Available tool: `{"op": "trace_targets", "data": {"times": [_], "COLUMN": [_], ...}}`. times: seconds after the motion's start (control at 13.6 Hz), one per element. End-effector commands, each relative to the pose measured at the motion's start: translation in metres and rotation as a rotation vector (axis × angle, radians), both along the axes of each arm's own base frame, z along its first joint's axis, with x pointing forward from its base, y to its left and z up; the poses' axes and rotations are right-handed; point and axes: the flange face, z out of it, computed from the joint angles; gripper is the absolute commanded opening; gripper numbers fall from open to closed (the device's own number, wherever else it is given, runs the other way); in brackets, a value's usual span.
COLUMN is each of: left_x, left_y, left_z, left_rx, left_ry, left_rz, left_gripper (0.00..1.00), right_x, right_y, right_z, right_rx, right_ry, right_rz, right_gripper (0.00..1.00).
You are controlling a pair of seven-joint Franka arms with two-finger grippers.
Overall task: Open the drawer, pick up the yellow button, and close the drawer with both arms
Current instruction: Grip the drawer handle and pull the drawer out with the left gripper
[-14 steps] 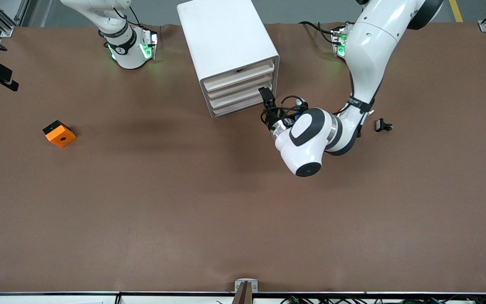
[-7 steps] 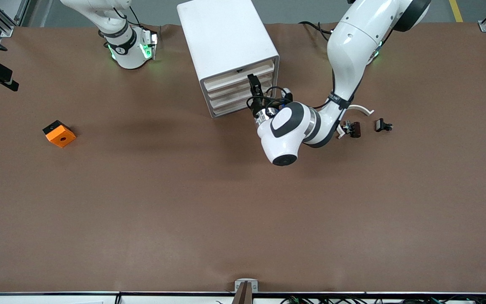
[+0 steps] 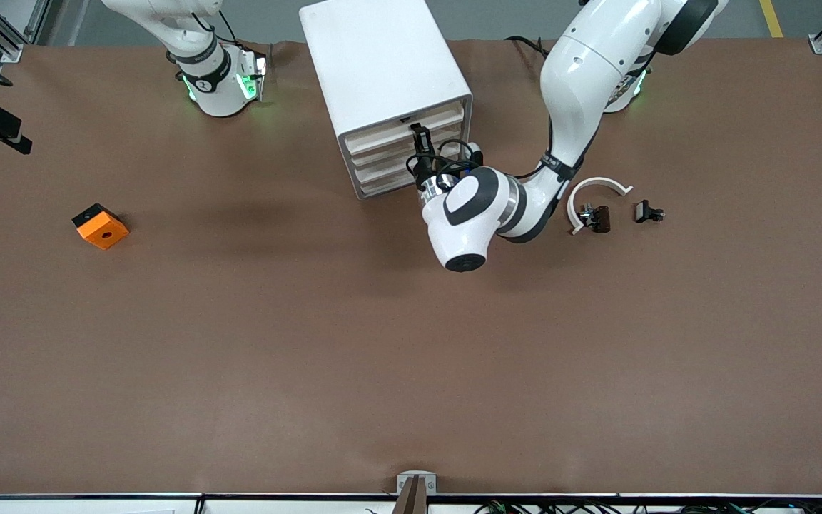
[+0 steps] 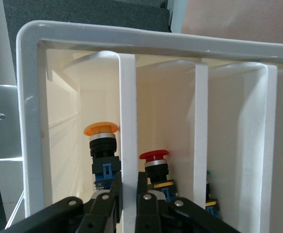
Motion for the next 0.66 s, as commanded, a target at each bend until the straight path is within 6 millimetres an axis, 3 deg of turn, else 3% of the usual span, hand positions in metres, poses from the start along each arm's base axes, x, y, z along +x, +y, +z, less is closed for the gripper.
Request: {"op": "trace_targets", "data": {"times": [0.0, 0.07, 0.22, 0.37, 0.59], "left_x": [0.01, 0.016, 0.048, 0.076, 0.106], "left_y": [0.006, 0.012, 0.043, 0.069, 0.097], "left_z": [0.004, 0.004, 0.002, 0.004, 0.011], "left_rx": [-0.012, -0.001, 0.018, 0.027, 0.016], "left_ry": [-0.009, -0.016, -0.041, -0.075, -0.104], "left_rz": [0.019, 0.031, 0.093, 0.146, 0.215], "left_gripper": [0.0, 0.0, 0.0, 0.0, 0.0], "right_x": [-0.005, -0.005, -0.002, 0.019, 0.025], "right_y": [0.002, 0.001, 0.0, -0.006, -0.004], "right_z": [0.003, 0.005, 0.002, -0.029, -0.032], "right_rx": [0.003, 0.003, 0.001, 0.013, -0.005], "right_ry": [-0.009, -0.01, -0.004, 0.059, 0.059], "right_rz": [-0.01, -0.006, 0.001, -0.015, -0.003], "right_gripper": [1.0, 1.0, 1.0, 1.0, 1.0]}}
